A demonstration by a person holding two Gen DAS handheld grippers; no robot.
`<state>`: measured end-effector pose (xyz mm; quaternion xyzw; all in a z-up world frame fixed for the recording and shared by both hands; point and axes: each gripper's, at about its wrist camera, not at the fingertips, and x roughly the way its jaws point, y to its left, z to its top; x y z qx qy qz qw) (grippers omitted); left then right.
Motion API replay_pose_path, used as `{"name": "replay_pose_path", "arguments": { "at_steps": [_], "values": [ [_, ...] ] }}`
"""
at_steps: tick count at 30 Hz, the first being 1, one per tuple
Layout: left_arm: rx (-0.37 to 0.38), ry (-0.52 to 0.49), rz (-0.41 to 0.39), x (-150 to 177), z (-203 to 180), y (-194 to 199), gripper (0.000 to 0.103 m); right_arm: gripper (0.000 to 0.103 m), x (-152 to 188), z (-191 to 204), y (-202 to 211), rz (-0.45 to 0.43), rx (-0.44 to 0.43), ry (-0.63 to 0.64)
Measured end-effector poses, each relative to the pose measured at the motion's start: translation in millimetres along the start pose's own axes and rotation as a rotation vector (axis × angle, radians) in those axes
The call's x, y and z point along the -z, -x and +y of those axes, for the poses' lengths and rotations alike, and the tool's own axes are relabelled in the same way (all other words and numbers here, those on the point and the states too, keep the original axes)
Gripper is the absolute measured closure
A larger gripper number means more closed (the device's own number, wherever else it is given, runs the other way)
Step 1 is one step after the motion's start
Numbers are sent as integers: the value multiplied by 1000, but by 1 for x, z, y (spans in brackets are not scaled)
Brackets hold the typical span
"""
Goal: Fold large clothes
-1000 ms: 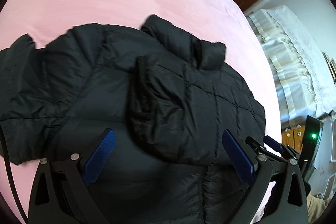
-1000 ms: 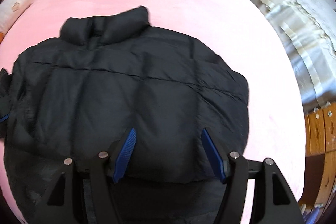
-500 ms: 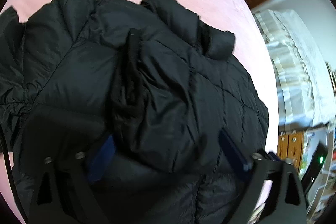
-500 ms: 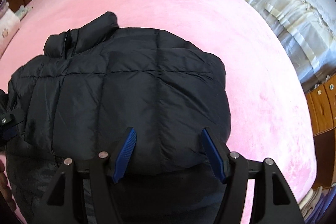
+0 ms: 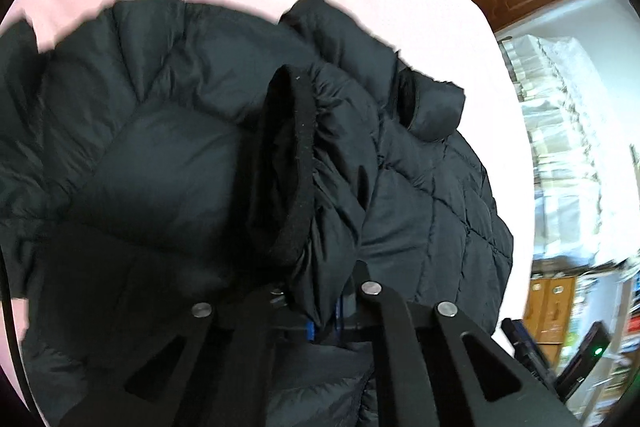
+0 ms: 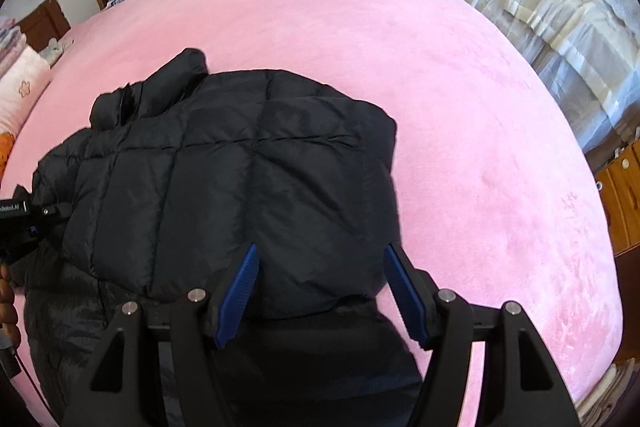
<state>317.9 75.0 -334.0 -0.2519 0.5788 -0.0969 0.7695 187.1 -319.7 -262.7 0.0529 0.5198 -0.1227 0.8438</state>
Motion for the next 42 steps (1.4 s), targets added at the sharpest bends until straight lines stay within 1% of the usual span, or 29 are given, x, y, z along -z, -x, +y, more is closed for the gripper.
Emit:
{"name": "replay_pose_path", "arguments": {
  "at_steps": [2,4,6,7,9,13,17,21,23,25,27,28,29,31,34,37,38,39,40,41,42],
  "values": [
    [-11,-18,-64,1,-9,17,100,38,-3,-12,1,-11,2,-28],
    [-24,-10,-134,0,-9,36,100,38,-6,-24,2,-17,1,-57],
    [-50,16,-183,1,0,51,100,38,-8,-33,1,-17,-1,-75],
    [-63,27,-191,2,5,54,100,38,-9,-37,0,-14,-5,-76],
    [-85,50,-172,6,16,51,100,38,-9,-40,-2,-7,-16,-72],
    [-118,109,-107,22,36,35,99,38,-8,-37,-11,30,-96,-40],
    [-114,144,-96,41,46,30,99,38,3,-33,-10,43,-143,24],
    [-108,168,-93,49,47,24,99,38,19,-28,-16,80,-131,102],
    [-110,155,-98,47,42,25,99,38,20,-25,-20,85,-139,111],
    [-119,132,-106,46,38,29,99,38,15,-20,-21,62,-156,103],
    [-133,121,-110,43,35,28,98,38,9,-14,-24,36,-139,106],
    [-140,122,-113,42,36,27,98,38,6,-11,-31,31,-98,118],
    [-145,126,-118,41,36,26,97,38,3,-7,-39,36,-59,133],
    [-157,140,-122,40,41,23,96,38,-1,-1,-57,66,-22,152],
    [-178,168,-111,41,51,15,94,38,-5,6,-67,81,-17,168],
    [-197,151,-91,40,49,14,88,38,-9,9,-59,98,-28,169],
    [-206,133,-78,40,46,16,79,38,-11,9,-53,95,-29,169],
    [-211,109,-69,40,42,20,75,38,-13,8,-47,85,-26,168],
    [-218,79,-72,41,37,27,66,38,-14,4,-37,64,-19,163],
    [-218,62,-82,41,32,37,58,38,-17,4,-28,37,-15,157],
    [-229,37,-115,42,26,49,56,38,-20,4,-21,13,-14,149]
  ]
}}
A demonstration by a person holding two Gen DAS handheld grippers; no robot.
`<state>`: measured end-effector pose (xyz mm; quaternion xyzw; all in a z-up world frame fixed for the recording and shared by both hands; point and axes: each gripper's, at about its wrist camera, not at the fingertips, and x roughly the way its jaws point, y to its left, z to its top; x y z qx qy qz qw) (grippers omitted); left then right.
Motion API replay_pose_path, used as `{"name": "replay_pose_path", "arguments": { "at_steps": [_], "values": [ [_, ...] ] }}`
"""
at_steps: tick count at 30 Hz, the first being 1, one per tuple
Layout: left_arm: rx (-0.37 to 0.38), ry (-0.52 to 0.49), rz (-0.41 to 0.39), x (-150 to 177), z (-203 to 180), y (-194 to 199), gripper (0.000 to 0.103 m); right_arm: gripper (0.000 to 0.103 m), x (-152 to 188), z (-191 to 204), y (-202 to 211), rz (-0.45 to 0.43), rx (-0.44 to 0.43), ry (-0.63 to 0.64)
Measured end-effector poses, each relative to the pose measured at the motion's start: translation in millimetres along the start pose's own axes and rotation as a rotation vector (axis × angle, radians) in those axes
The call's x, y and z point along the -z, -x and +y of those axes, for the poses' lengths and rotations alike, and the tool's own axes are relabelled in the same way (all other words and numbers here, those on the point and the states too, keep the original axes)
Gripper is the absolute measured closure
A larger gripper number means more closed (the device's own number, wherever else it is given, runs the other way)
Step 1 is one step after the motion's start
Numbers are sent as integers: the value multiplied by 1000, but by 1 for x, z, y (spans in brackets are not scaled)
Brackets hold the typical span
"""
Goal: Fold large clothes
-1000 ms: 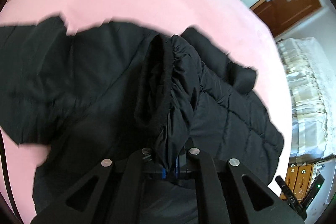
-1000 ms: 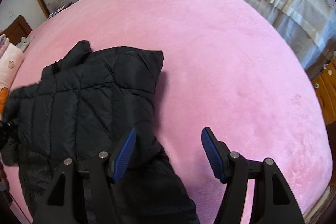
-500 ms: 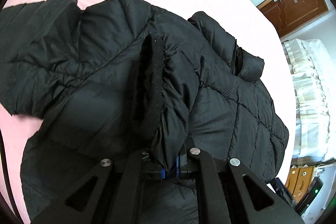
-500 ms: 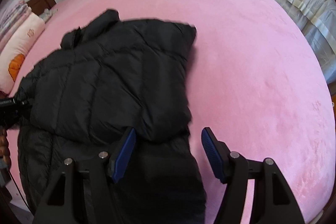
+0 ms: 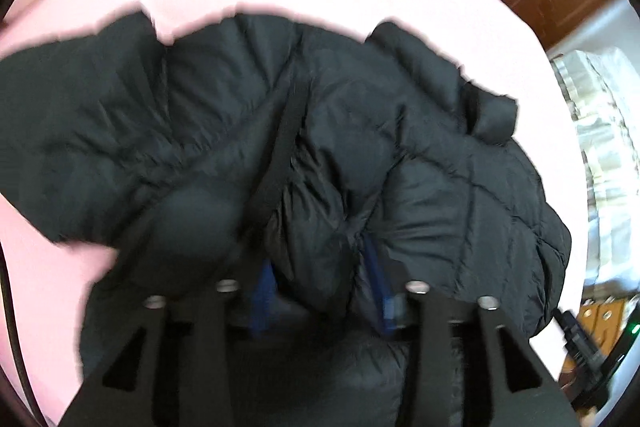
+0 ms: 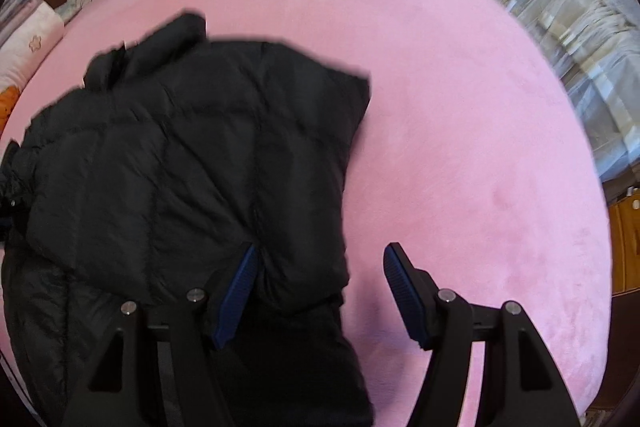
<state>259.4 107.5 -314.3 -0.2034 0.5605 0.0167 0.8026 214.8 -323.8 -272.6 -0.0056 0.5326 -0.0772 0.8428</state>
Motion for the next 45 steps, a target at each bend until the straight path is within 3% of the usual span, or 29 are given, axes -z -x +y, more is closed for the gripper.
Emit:
{"name": "replay_pose_path", "arguments": {
  "at_steps": [3,5,7,9,10,14,19,25,29,33,35,38,45],
  "values": [
    [13,-24,-98,-5,-7,32,56,38,-15,0,17,-74,10,-40],
    [36,-33,-134,-11,-15,43,56,47,-28,-1,18,-97,-5,-73],
    [49,-54,-142,-18,-27,41,56,77,-45,1,8,-82,-65,-113],
    [51,-84,-138,-27,-41,32,56,90,-58,11,-5,-53,-114,-127],
    [55,-104,-131,-31,-51,25,56,92,-61,15,-10,-55,-128,-125],
    [44,-194,-123,-46,-85,-7,57,92,-73,32,-22,-78,-124,-73],
    [-137,-218,-23,-62,-87,-63,63,92,-81,30,-50,-31,-97,-49],
    [-198,-252,3,-57,-73,-82,64,100,-76,-3,-88,56,4,-63],
    [-240,-283,9,-53,-85,-83,64,100,-73,-8,-88,71,-5,-35],
    [-247,-255,14,-57,-102,-69,50,99,-76,-12,-71,72,-38,-66],
    [-227,-242,-21,-55,-112,-50,39,99,-78,-16,-56,62,-79,-93],
    [-208,-255,-67,-46,-131,-22,32,99,-75,-17,-35,49,-123,-96],
    [-186,-268,-98,-14,-167,41,27,96,-71,-27,16,33,-187,-66]
  ]
}}
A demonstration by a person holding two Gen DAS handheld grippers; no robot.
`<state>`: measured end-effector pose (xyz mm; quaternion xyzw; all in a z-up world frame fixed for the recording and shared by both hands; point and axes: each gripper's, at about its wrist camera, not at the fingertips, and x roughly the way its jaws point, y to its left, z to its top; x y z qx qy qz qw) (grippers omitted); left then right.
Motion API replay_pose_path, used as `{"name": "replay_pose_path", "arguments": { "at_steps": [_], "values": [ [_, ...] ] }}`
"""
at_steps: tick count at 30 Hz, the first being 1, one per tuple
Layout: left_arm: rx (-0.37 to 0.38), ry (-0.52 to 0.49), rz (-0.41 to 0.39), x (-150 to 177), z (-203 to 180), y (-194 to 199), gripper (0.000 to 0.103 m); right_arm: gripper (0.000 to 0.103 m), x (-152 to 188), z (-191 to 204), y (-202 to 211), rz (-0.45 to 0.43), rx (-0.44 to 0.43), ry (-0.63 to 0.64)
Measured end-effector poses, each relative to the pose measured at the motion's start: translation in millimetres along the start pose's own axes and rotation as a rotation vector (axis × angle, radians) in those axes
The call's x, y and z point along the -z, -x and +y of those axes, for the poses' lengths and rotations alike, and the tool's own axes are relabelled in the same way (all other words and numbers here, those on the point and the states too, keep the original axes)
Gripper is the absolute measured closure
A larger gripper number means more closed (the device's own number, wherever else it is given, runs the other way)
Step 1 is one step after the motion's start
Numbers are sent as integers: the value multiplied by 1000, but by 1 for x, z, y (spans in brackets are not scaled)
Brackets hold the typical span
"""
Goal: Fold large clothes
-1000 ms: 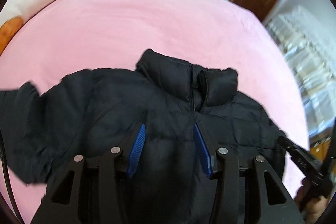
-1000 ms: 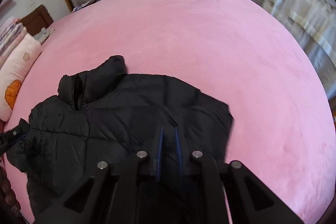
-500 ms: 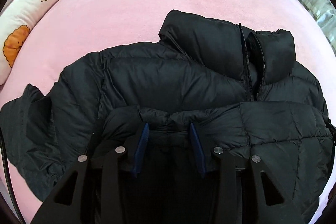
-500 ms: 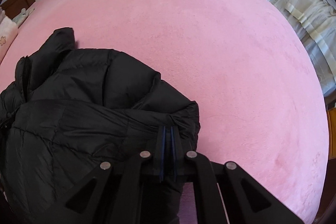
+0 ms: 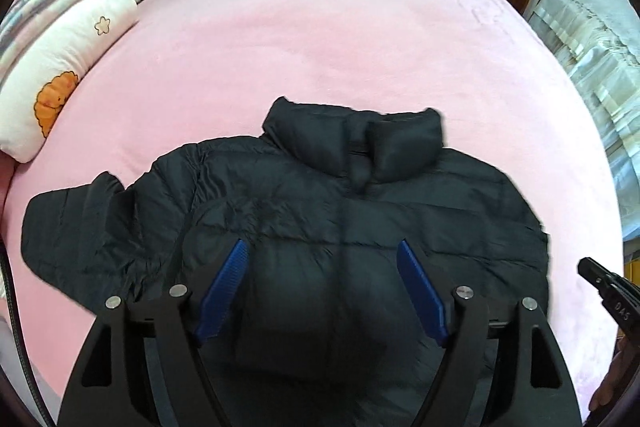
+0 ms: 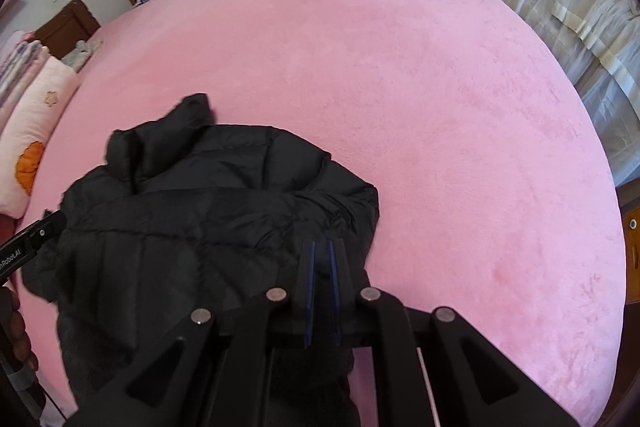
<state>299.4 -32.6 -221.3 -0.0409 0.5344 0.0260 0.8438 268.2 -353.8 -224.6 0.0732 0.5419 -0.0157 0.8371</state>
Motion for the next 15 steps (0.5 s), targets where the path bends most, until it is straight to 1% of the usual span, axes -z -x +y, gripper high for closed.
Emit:
{"name": "replay_pose_path", "arguments": {
  "at_steps": [1,5,7,11,13,15],
  "values": [
    [3,3,2,1,-8,11,27,96,-1,-6,4,1,-8,4],
    [23,21,-24,9,-17,54,27,94,2,-5,32,0,-52,23],
    [33,32,-41,14,-24,76,26,88,5,-4,46,0,-69,36],
    [19,63,-78,24,-30,119,21,76,5,-1,76,-20,-133,51],
    [25,84,-89,28,-28,136,20,66,4,1,91,-38,-161,43],
    [31,104,-85,32,-24,148,20,63,3,4,103,-63,-186,32]
  ]
}}
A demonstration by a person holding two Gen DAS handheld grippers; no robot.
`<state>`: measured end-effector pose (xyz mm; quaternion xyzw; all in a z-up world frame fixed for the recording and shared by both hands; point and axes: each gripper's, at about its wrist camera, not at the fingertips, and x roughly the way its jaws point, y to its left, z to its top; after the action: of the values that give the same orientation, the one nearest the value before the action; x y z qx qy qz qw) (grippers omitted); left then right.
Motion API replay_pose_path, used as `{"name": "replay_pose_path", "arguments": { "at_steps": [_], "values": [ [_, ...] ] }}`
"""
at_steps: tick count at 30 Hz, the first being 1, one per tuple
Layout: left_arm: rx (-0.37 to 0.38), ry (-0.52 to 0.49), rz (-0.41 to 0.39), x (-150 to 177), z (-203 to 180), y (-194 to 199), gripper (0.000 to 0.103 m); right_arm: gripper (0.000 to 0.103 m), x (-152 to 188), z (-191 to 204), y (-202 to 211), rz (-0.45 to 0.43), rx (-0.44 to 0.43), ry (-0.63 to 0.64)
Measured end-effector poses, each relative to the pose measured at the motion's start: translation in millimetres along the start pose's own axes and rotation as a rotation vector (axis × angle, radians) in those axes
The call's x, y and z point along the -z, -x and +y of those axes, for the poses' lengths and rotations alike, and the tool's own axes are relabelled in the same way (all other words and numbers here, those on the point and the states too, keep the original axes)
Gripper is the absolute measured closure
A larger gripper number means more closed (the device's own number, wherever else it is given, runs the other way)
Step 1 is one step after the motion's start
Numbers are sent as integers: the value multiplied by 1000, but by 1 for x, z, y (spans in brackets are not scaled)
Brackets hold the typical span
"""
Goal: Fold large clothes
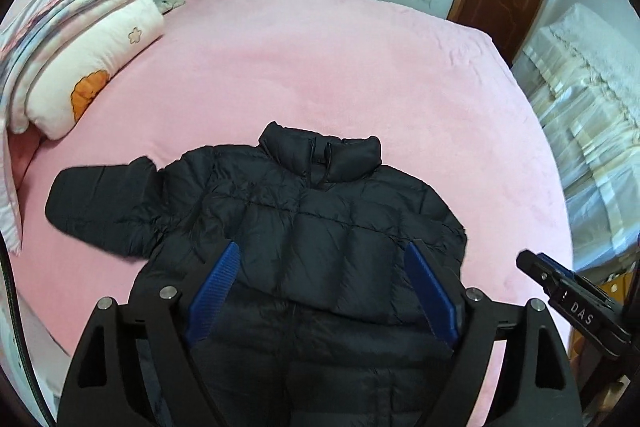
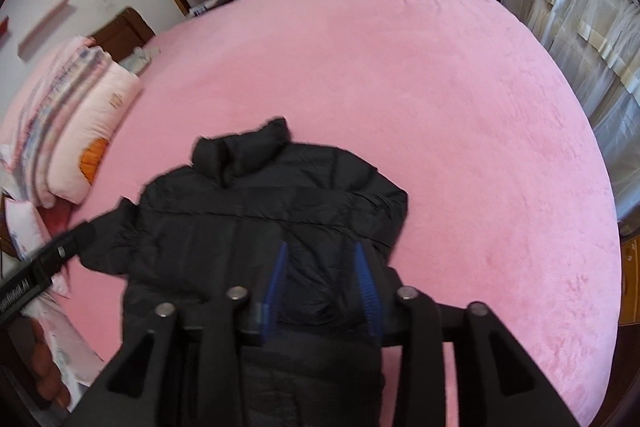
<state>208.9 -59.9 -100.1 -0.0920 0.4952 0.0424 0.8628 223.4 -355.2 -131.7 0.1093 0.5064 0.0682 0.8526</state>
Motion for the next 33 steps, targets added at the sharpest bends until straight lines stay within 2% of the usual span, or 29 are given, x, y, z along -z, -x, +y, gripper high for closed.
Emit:
{"name": "replay_pose_path", "arguments": {
  "at_steps": [6,10,14,18,22,25,33],
  "values": [
    [16,40,-3,10,25,39,19,59,1,27,29,-40,-47,-4],
    [34,27,-21,13,56,61,19,58,4,52,40,-28,-139,-41],
    [61,16,-11,10,101,65,18,58,14,98,43,-17,-131,-5],
    [97,24,19,4,163,60,18,58,27,151,37,-5,-93,13],
    [118,51,41,-2,239,43,18,58,36,207,9,65,-65,2],
    [113,105,87,-4,298,21,18,58,39,251,-20,127,-28,30],
    [77,298,160,-1,449,-47,19,58,42,359,-81,164,21,117]
  ]
}}
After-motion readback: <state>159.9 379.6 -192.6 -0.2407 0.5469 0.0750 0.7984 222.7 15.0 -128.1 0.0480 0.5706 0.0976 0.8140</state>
